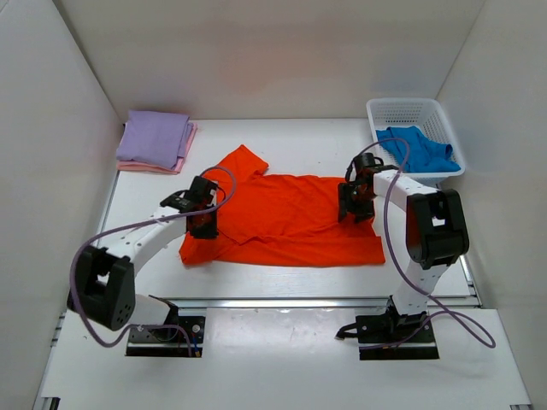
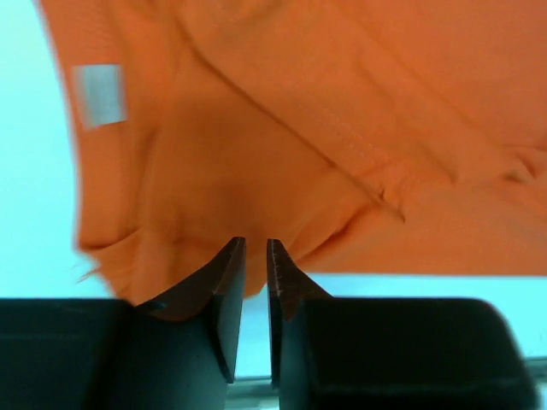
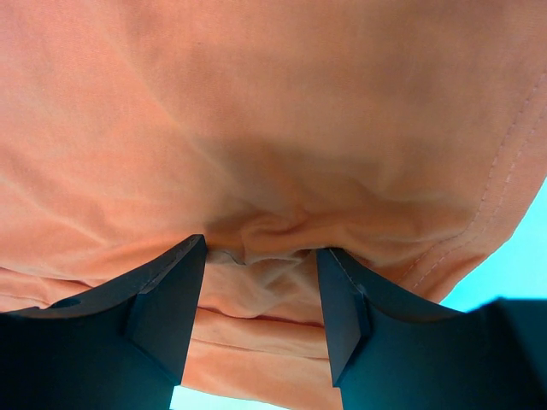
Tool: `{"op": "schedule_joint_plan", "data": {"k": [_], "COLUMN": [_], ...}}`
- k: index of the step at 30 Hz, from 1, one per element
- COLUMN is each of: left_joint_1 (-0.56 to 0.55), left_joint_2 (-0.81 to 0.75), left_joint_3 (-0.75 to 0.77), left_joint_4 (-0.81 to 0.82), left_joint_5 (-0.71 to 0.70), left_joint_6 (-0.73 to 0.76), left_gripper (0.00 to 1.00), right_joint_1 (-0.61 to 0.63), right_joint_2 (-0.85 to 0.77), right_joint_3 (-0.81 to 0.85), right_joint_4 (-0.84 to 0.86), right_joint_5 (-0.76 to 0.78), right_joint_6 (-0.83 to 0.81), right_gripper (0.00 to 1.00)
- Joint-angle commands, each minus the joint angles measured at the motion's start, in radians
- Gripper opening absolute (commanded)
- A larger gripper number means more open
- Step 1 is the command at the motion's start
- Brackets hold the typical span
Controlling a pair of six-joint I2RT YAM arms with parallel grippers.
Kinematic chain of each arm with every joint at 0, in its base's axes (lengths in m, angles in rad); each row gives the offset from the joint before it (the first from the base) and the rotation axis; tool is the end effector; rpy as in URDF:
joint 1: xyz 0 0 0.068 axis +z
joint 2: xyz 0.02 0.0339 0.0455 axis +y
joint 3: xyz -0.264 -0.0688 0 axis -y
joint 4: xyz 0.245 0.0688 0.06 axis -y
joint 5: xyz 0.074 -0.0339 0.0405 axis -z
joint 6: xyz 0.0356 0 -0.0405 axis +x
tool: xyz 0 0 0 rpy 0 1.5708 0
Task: Fold and stack the t-shirts
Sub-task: Fold the flattened tshirt in 1/3 of the way
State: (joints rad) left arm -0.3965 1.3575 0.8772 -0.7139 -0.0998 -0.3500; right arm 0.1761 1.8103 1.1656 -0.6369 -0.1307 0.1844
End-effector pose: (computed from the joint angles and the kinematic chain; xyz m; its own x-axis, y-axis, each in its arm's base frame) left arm 0.2314 -0.0930 0.2098 -0.9259 0.0178 -0.3772 0.0351 0.9986 -0.0391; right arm 0.3395 0.0651 0.1659 -0.9662 0.0127 -0.2574 -0.0337 0.9840 0.1751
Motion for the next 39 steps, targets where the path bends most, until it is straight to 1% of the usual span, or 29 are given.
{"op": "schedule_joint_plan", "data": {"k": [1,3,6,9,14,16,17,20,23,27,28,30,31,34,36,37,38,39], "left_joint_1": [-0.033,-0.064,-0.071,-0.073,-0.117,-0.131,-0.134,-0.137,-0.120,-0.113,-0.105,-0.091,-0.082,-0.073,-0.045,-0.039,-0.018,-0.007], "left_joint_2": [0.067,0.110,0.153,0.166,0.207,0.229,0.232,0.209,0.187,0.163,0.163,0.152,0.147,0.086,0.004,-0.024,-0.065,-0.108], "left_joint_3": [-0.059,-0.070,-0.075,-0.089,-0.110,-0.109,-0.107,-0.118,-0.122,-0.129,-0.132,-0.139,-0.138,-0.138,-0.124,-0.110,-0.086,-0.051], "left_joint_4": [0.142,0.145,0.105,0.070,0.030,0.008,-0.014,-0.045,-0.056,-0.065,-0.061,-0.055,-0.056,-0.052,-0.042,-0.036,-0.036,-0.033], "left_joint_5": [0.029,-0.004,-0.047,-0.060,-0.113,-0.120,-0.132,-0.169,-0.208,-0.193,-0.189,-0.178,-0.169,-0.158,-0.134,-0.106,-0.075,-0.048], "left_joint_6": [-0.089,-0.099,-0.086,-0.060,-0.047,-0.052,-0.063,-0.075,-0.099,-0.112,-0.113,-0.110,-0.110,-0.116,-0.121,-0.119,-0.119,-0.113], "left_gripper": [0.25,0.23,0.23,0.27,0.26,0.22,0.18,0.11,0.08,0.05,0.06,0.08,0.10,0.16,0.20,0.27,0.37,0.41], "right_joint_1": [0.013,0.002,-0.012,-0.017,-0.017,-0.012,-0.006,-0.004,-0.003,0.017,0.017,0.033,0.036,0.042,0.063,0.080,0.095,0.118], "right_joint_2": [-0.038,-0.048,-0.052,-0.048,-0.029,-0.022,-0.025,-0.025,-0.017,0.015,0.017,0.023,0.026,0.006,-0.028,-0.048,-0.064,-0.089], "right_joint_3": [0.014,0.002,-0.018,-0.037,-0.055,-0.064,-0.060,-0.061,-0.060,-0.040,-0.035,-0.034,-0.034,-0.038,-0.034,-0.030,-0.020,-0.008], "right_joint_4": [0.019,0.034,0.054,0.054,0.075,0.069,0.072,0.075,0.062,0.002,0.003,-0.006,-0.003,0.017,0.034,0.048,0.052,0.063], "right_joint_5": [-0.009,-0.036,-0.059,-0.049,-0.050,-0.052,-0.047,-0.040,-0.015,0.055,0.087,0.111,0.106,0.089,0.091,0.095,0.103,0.109], "right_joint_6": [0.004,-0.008,-0.014,-0.022,-0.022,-0.026,-0.025,-0.029,-0.023,-0.020,-0.017,-0.022,-0.026,-0.028,-0.040,-0.062,-0.068,-0.077], "right_gripper": [0.52,0.52,0.53,0.53,0.53,0.53,0.53,0.54,0.54,0.54,0.54,0.55,0.53,0.54,0.53,0.55,0.55,0.56]}}
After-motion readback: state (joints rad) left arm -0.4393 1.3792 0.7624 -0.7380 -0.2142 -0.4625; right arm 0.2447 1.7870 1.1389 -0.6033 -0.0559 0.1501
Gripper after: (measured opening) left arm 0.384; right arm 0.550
